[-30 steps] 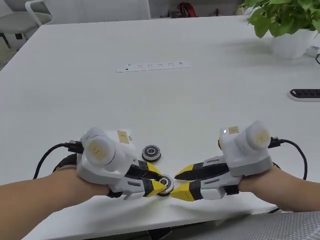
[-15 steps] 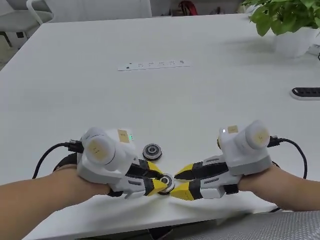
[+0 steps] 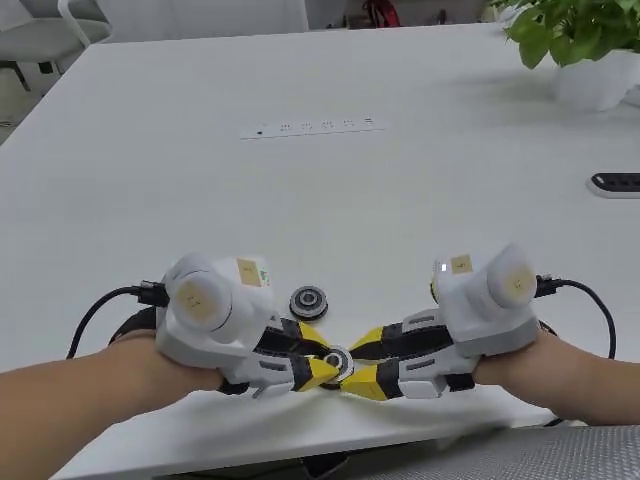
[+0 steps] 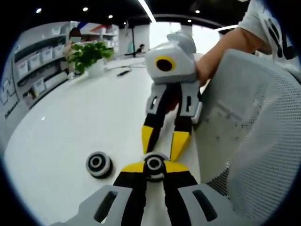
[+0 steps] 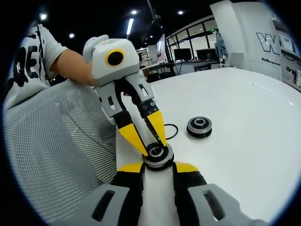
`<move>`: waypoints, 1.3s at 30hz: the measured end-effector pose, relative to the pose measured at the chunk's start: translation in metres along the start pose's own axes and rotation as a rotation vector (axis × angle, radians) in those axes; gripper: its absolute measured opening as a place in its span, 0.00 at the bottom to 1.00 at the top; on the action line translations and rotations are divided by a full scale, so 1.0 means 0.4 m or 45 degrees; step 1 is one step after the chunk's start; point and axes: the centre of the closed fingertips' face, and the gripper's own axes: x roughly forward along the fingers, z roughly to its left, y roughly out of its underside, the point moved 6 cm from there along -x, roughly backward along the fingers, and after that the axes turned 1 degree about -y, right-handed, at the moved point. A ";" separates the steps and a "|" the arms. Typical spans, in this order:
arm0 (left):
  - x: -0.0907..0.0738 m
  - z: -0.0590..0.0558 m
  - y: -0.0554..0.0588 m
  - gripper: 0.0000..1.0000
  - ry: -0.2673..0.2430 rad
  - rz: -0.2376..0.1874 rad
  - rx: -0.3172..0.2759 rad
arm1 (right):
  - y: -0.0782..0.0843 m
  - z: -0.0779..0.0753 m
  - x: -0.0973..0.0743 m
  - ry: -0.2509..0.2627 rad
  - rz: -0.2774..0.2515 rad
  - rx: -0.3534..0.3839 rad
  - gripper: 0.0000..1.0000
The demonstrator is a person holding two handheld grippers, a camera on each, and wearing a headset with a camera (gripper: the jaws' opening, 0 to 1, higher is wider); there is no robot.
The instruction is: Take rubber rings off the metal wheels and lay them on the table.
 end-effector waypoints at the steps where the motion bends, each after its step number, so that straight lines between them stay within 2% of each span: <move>1: 0.000 0.000 0.000 0.13 0.001 -0.001 0.001 | 0.001 0.001 -0.001 0.005 0.006 -0.023 0.21; 4: -0.001 0.000 0.001 0.13 0.001 -0.003 0.001 | 0.005 -0.002 -0.003 0.017 0.026 -0.060 0.18; 16: -0.003 -0.003 0.002 0.13 -0.002 -0.004 -0.004 | 0.005 -0.005 -0.005 0.019 0.027 -0.060 0.14; 19: -0.004 -0.004 0.003 0.13 -0.003 0.003 0.016 | 0.008 -0.008 -0.006 0.019 0.032 -0.060 0.10; 20: -0.005 -0.005 0.003 0.13 -0.002 0.004 0.019 | 0.012 -0.009 -0.008 0.017 0.027 -0.030 0.08; 23: -0.005 -0.004 0.004 0.13 -0.002 0.004 0.012 | 0.013 -0.007 -0.011 0.023 0.033 -0.034 0.02; 30: -0.005 -0.005 0.004 0.13 -0.007 0.005 0.015 | 0.014 -0.009 -0.012 0.043 0.020 0.029 0.00; 34: -0.005 -0.005 0.004 0.13 -0.010 0.007 0.014 | 0.011 -0.009 -0.015 0.040 -0.023 0.121 0.00; 39: -0.005 -0.005 0.004 0.13 -0.013 0.009 0.014 | 0.011 -0.013 -0.024 0.049 -0.044 0.165 0.00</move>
